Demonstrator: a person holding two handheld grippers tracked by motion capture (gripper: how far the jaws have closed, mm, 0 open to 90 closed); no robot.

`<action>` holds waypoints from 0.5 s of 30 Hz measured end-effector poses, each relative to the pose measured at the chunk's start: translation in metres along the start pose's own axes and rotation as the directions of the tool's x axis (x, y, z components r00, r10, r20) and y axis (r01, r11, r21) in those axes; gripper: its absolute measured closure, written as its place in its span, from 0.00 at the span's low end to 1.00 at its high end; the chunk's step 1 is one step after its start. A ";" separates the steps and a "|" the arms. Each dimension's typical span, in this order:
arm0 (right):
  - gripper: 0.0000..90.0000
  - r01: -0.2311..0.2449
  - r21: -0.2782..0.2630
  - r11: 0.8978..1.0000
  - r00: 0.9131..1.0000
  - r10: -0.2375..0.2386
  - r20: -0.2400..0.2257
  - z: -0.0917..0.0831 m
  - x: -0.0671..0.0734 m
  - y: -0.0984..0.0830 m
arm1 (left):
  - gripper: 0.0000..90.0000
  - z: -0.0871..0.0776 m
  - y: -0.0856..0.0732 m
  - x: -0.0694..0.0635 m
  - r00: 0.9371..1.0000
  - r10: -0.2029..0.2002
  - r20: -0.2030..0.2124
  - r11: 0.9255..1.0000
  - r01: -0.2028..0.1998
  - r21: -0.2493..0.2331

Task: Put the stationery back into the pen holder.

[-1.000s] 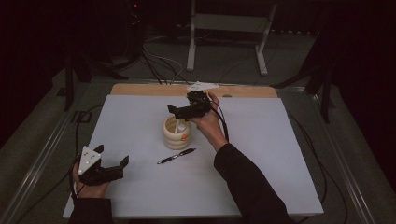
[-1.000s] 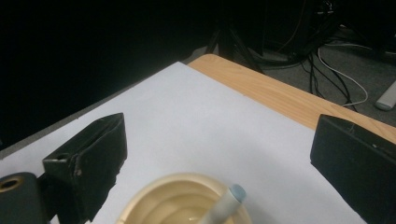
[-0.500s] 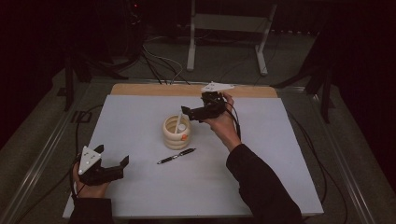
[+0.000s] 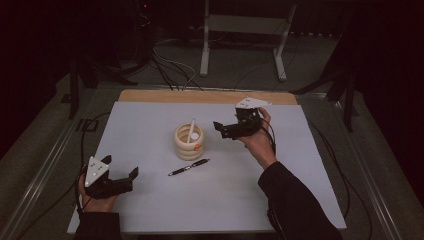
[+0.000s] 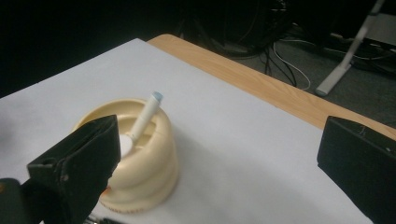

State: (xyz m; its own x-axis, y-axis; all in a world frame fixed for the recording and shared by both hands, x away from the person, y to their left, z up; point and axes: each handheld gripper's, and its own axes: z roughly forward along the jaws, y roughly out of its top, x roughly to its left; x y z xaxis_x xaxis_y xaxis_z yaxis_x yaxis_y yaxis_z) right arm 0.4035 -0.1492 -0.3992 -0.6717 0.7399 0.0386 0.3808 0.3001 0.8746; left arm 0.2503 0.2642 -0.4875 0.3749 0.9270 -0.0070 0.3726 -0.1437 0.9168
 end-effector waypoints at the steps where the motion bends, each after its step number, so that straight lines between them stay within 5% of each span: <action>1: 0.00 -0.006 -0.003 1.000 1.000 0.006 0.004 -0.004 -0.002 -0.002 | 0.00 0.000 0.000 0.000 1.000 0.000 0.000 1.000 0.000 0.001; 15: 0.00 -0.023 -0.007 1.000 0.997 0.023 0.076 -0.045 -0.015 -0.053 | 0.00 0.000 -0.001 0.000 1.000 -0.003 -0.005 1.000 0.003 0.005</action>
State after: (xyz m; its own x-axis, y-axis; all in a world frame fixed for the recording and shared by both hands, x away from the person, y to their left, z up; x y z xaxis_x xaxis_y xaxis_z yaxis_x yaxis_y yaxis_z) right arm 0.3650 -0.2028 -0.4243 -0.6125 0.7901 0.0219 0.3916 0.2793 0.8767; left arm 0.2500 0.2647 -0.4881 0.3695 0.9292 -0.0075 0.3777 -0.1428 0.9149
